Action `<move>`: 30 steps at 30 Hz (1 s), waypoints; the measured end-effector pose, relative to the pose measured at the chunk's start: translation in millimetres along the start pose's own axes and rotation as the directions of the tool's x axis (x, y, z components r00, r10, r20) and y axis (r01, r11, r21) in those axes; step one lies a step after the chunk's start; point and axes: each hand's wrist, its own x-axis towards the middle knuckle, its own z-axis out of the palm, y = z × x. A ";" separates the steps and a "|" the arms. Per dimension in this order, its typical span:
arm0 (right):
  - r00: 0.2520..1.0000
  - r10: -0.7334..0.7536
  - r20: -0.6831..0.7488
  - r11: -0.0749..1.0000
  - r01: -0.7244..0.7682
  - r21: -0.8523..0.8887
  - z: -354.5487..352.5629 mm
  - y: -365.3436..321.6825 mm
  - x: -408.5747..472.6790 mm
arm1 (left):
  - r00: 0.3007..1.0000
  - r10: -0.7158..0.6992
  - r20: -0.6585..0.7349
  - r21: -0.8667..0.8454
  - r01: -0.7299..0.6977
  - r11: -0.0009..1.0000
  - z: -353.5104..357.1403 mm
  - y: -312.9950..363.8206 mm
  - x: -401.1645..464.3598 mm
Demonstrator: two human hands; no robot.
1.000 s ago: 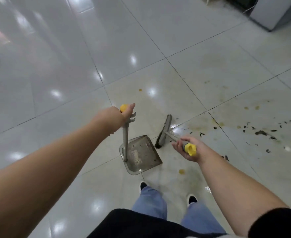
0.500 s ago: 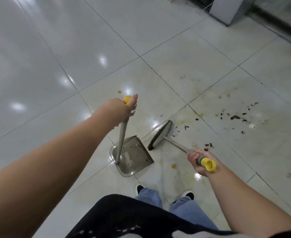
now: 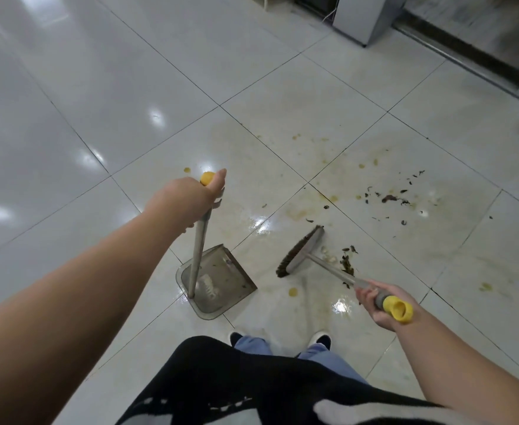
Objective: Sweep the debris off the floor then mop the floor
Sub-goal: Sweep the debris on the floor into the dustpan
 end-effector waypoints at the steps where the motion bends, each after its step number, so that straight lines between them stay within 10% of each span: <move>1: 1.000 0.007 -0.003 1.000 -0.007 -0.011 -4.0 -2.6 -1.7 | 1.000 -0.005 0.004 0.010 0.005 1.000 1.2 1.9 -1.2; 17: 0.940 0.183 0.287 0.953 -0.098 -0.286 126.4 -17.4 19.9 | 1.000 -0.009 0.015 0.207 0.005 0.978 13.7 36.8 -16.0; 30: 0.961 0.095 0.261 0.993 -0.111 0.048 148.2 -17.6 81.0 | 0.997 0.074 0.028 0.259 -0.079 0.963 9.9 44.7 -3.2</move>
